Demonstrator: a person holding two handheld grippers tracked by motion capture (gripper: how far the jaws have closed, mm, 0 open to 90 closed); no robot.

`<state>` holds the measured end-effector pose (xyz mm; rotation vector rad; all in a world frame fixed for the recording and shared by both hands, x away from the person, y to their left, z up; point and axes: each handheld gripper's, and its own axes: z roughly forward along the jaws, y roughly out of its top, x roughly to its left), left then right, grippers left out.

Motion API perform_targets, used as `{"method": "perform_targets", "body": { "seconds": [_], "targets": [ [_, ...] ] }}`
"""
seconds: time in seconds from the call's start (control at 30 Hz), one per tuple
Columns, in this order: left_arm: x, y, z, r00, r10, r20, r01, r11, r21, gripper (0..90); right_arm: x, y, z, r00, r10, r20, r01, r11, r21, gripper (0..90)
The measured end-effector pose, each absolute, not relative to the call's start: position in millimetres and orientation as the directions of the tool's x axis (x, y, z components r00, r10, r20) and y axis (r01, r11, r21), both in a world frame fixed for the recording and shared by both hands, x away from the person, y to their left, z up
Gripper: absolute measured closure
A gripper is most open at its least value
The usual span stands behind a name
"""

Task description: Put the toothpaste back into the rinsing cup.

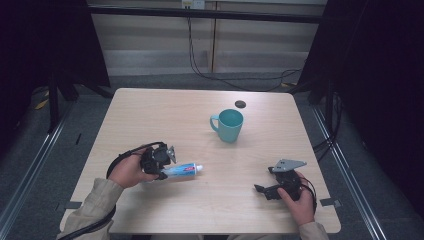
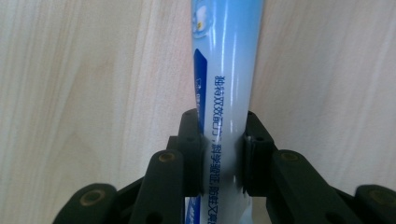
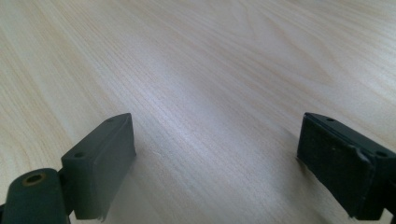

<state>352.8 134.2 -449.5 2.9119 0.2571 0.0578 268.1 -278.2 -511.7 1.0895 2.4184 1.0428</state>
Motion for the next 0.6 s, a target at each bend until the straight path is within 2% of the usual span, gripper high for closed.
{"method": "perform_targets", "body": {
  "seconds": [0.43,0.6],
  "targets": [
    [353,119,-433,0.981,0.196,0.011,0.187,-0.951,0.246,73.9,269,-279,-510,-0.677,0.735,0.030,0.529,0.459,0.714,13.8],
    [355,111,-429,0.978,0.205,0.021,0.194,-0.948,0.251,73.8,270,-273,-499,-0.705,0.710,-0.004,0.479,0.480,0.735,15.0]
  ]
}}
